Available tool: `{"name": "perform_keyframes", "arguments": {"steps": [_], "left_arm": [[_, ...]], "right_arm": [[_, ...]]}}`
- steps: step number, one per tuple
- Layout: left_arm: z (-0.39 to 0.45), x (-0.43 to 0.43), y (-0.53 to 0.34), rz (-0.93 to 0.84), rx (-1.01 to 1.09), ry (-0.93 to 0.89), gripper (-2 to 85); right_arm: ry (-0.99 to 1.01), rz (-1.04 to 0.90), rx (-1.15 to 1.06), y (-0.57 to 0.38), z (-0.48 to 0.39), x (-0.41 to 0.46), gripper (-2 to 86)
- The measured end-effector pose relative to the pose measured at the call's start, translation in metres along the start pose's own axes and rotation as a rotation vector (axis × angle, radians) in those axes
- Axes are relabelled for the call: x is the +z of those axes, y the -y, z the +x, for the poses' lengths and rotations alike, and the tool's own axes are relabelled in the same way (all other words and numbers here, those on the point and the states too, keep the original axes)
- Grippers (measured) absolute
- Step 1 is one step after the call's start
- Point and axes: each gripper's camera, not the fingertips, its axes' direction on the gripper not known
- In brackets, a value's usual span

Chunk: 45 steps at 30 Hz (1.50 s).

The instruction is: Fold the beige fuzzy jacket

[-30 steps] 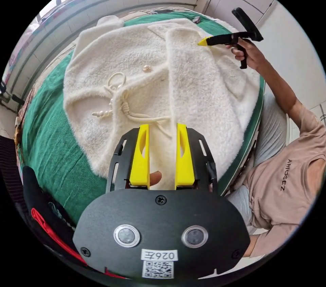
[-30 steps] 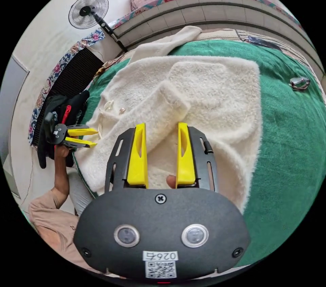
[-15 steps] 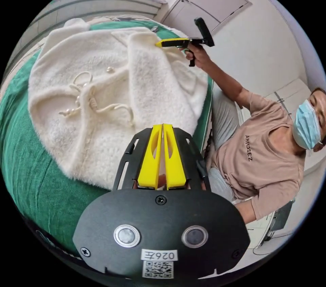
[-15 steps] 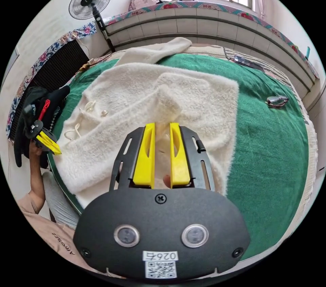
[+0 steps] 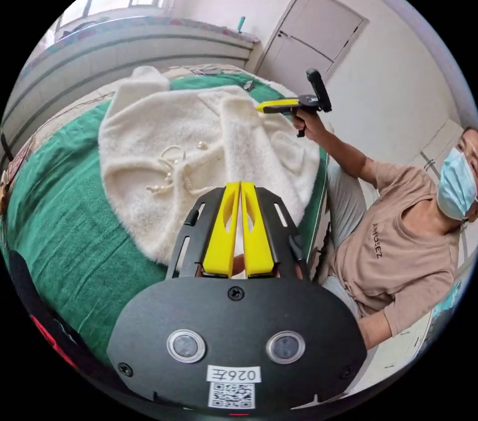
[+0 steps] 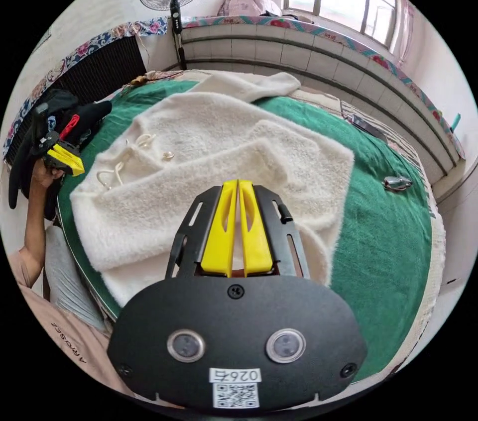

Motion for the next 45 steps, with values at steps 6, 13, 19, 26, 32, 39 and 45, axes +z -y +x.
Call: {"name": "perform_keyframes", "arguments": {"steps": [6,13,19,26,32,39,45], "left_arm": [[-0.082,0.026,0.086,0.064,-0.137,0.155,6.8],[-0.148,0.097,0.176,0.019,-0.219,0.317,16.2],[-0.185,0.179,0.211,-0.255,-0.312,0.265,18.1],[-0.102,0.152,0.205,-0.131,0.084,0.43,1.6],[0.005,0.089,0.086,-0.059,0.507,0.352,6.5],[0.023,0.057,0.021,-0.057,0.348,0.413,1.7],[0.012,0.092,0.073,-0.041,0.306,0.33,11.4]], "right_arm": [[0.237,0.122,0.167,0.044,0.077,-0.003,-0.1],[0.536,0.066,0.381,0.161,0.161,0.088,7.4],[0.559,-0.035,0.588,0.217,0.195,0.187,11.1],[0.797,0.238,0.523,0.222,0.195,0.179,2.3],[0.451,0.142,-0.644,0.148,0.087,0.011,1.2],[0.403,-0.043,-0.346,0.047,0.096,-0.023,9.0],[0.461,-0.047,0.209,0.072,0.153,0.034,15.5]]}}
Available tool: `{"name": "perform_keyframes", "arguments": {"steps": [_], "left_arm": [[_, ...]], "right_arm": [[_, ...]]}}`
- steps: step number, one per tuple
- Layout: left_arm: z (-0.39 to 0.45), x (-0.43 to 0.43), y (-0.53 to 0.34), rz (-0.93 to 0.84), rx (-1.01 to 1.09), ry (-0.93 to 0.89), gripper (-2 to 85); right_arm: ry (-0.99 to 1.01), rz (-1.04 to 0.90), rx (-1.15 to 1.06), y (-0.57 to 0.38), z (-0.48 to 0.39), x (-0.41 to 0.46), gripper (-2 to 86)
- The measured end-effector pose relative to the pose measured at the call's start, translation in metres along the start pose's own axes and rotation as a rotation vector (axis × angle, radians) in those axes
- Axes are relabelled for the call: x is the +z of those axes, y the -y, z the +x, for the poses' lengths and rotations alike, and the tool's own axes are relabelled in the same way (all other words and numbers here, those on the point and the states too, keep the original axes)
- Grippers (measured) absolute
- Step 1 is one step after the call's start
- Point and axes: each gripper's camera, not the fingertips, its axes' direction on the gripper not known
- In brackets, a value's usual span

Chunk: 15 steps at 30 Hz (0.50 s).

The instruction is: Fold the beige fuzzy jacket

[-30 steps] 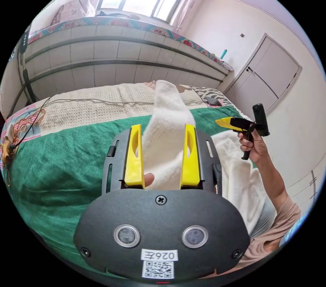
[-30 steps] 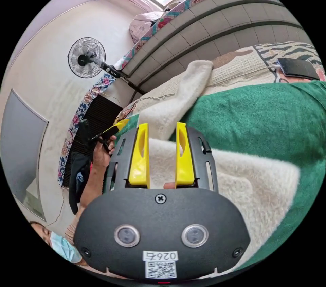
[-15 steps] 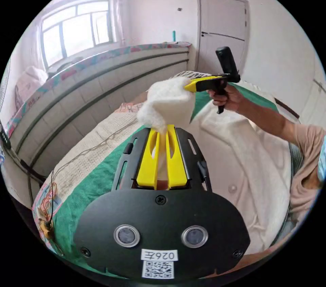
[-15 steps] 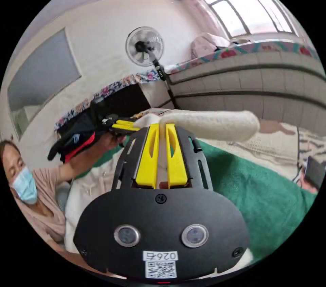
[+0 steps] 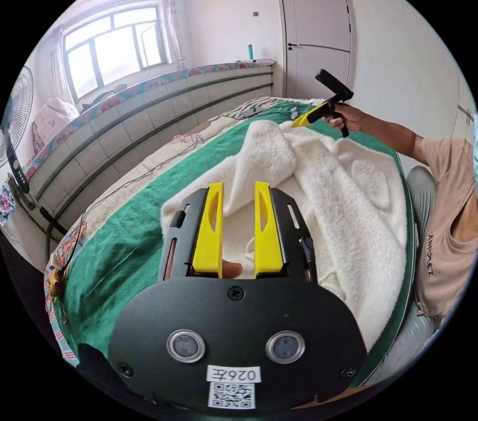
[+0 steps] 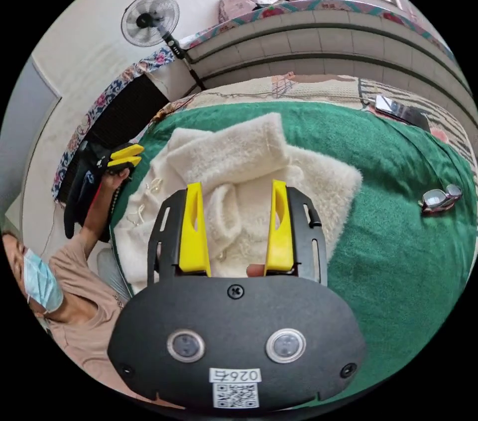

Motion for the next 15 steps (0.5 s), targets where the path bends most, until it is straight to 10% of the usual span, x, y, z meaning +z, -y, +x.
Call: {"name": "perform_keyframes", "arguments": {"steps": [7,11,15], "left_arm": [[-0.038,0.116,0.057,-0.224,-0.164,-0.528,0.3],[-0.008,0.033,0.038,0.092,0.01,-0.598,-0.6],[0.02,-0.036,-0.021,0.129,0.07,-0.431,1.0]], "right_arm": [[0.392,0.063,0.15,0.034,0.037,0.048,1.8],[0.364,0.199,-0.498,0.006,-0.075,-0.018,0.0],[0.24,-0.235,-0.944,-0.091,-0.188,-0.024,6.1]]}}
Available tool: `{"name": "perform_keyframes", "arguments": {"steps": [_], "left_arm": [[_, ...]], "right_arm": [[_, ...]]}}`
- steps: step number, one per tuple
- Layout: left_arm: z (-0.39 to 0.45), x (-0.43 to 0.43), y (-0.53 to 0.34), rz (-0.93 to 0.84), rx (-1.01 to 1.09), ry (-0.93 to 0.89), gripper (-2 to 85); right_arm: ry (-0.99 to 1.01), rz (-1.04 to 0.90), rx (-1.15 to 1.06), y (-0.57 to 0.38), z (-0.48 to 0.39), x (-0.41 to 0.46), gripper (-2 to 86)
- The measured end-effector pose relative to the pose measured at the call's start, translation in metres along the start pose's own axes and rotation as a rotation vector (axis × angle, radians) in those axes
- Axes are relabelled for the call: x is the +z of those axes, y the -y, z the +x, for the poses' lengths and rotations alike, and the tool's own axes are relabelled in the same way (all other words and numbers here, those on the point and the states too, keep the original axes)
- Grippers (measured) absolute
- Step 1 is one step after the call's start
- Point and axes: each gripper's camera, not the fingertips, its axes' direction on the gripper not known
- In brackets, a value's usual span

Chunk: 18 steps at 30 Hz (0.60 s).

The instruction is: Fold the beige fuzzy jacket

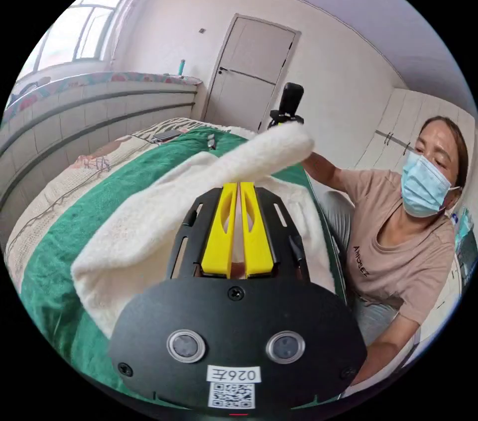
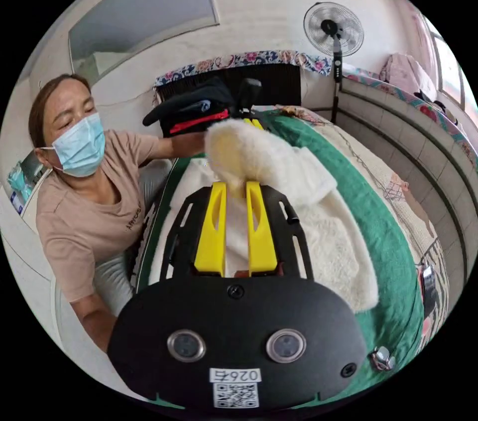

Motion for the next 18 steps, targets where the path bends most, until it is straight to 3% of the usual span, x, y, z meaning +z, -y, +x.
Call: {"name": "perform_keyframes", "arguments": {"steps": [3,9,15,18], "left_arm": [[0.025,-0.013,-0.034,-0.031,-0.055,0.101,3.9],[0.045,0.005,-0.062,-0.082,-0.299,0.098,3.6],[0.045,0.038,-0.073,-0.032,-0.466,0.021,10.0],[0.03,0.053,-0.077,-0.13,-0.507,0.103,11.2]], "right_arm": [[-0.089,-0.181,0.069,-0.008,-0.058,0.039,9.7],[-0.215,-0.384,0.33,-0.005,-0.078,0.106,8.3],[0.053,-0.205,0.684,-0.001,-0.039,0.143,11.2],[0.066,-0.215,0.777,-0.005,-0.032,0.162,10.1]]}}
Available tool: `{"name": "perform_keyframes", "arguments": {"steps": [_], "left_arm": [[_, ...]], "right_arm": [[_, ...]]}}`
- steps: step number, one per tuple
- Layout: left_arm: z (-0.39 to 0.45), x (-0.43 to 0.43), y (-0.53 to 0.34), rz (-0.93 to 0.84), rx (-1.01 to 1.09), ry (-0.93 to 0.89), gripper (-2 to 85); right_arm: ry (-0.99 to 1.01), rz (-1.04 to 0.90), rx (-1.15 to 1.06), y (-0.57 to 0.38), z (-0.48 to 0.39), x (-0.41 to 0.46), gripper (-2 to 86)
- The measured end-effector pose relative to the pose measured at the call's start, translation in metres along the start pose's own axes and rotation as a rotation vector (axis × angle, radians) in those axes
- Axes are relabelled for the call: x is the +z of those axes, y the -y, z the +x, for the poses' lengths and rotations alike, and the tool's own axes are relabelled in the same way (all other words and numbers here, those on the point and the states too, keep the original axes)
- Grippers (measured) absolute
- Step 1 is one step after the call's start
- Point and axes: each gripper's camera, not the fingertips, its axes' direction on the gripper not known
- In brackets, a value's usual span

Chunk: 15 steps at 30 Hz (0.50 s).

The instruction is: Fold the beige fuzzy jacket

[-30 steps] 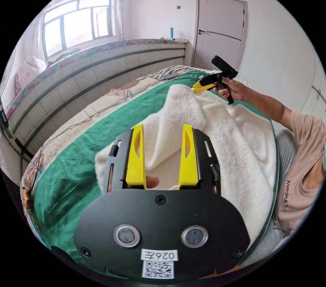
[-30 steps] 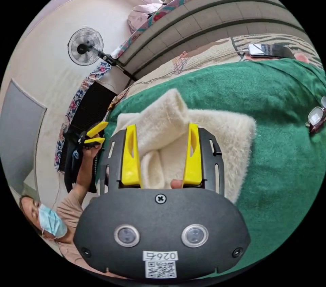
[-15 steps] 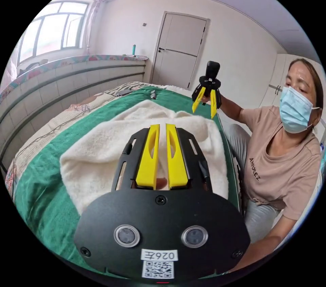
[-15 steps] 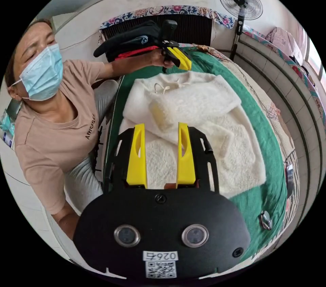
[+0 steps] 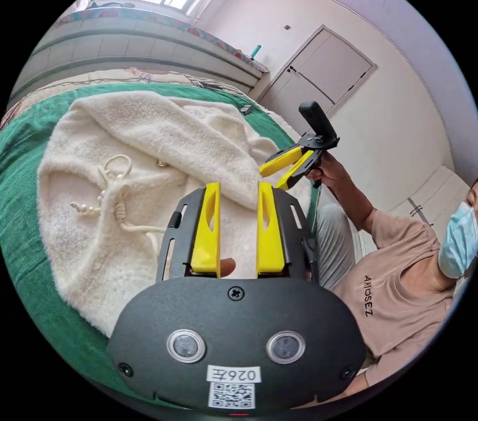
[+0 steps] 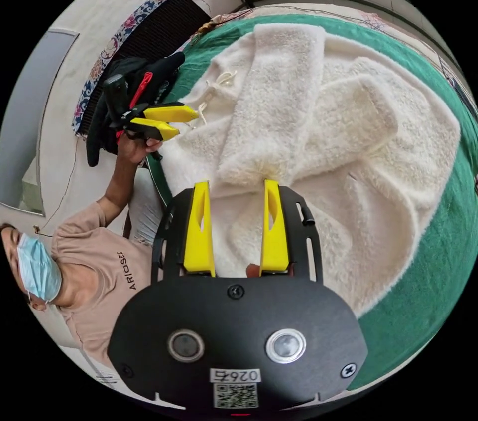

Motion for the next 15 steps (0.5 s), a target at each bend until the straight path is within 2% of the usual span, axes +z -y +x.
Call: {"name": "perform_keyframes", "arguments": {"steps": [2,5,9,10,12,14,15], "left_arm": [[-0.008,0.001,0.0,-0.007,-0.018,0.034,11.2],[-0.02,-0.01,-0.001,0.049,-0.044,0.01,10.4],[-0.03,-0.019,-0.001,0.087,-0.055,0.038,9.5],[-0.031,-0.018,-0.001,0.087,-0.057,0.037,9.6],[-0.035,-0.01,0.003,0.08,-0.064,0.041,11.1],[-0.037,0.001,0.008,0.058,-0.065,0.062,13.5],[-0.039,0.011,0.013,0.009,-0.065,0.073,14.2]], "right_arm": [[-0.036,0.035,0.026,-0.003,-0.004,-0.003,8.7],[-0.131,0.194,0.044,-0.017,-0.023,-0.015,8.5],[-0.351,0.299,-0.092,-0.016,-0.08,0.015,11.5],[-0.375,0.285,-0.121,-0.012,-0.088,0.026,11.9],[-0.476,0.1,-0.202,0.008,-0.105,0.076,14.4],[-0.591,-0.006,-0.22,0.017,-0.104,0.103,14.0],[-0.625,0.014,-0.222,0.017,-0.103,0.107,12.3]]}}
